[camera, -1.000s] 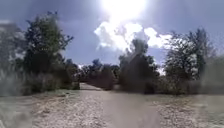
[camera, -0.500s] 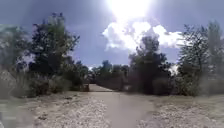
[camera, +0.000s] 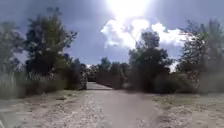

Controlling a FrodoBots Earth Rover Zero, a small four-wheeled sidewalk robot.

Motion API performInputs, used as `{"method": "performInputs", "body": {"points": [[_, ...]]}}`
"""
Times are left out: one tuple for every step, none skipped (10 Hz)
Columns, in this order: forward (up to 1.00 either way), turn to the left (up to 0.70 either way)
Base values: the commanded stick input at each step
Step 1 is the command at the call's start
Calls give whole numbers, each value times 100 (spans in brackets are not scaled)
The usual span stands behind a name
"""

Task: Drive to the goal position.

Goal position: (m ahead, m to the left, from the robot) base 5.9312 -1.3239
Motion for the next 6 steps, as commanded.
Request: {"method": "performInputs", "body": {"points": [[70,0],[70,0],[70,35],[70,35],[70,35],[70,35]]}}
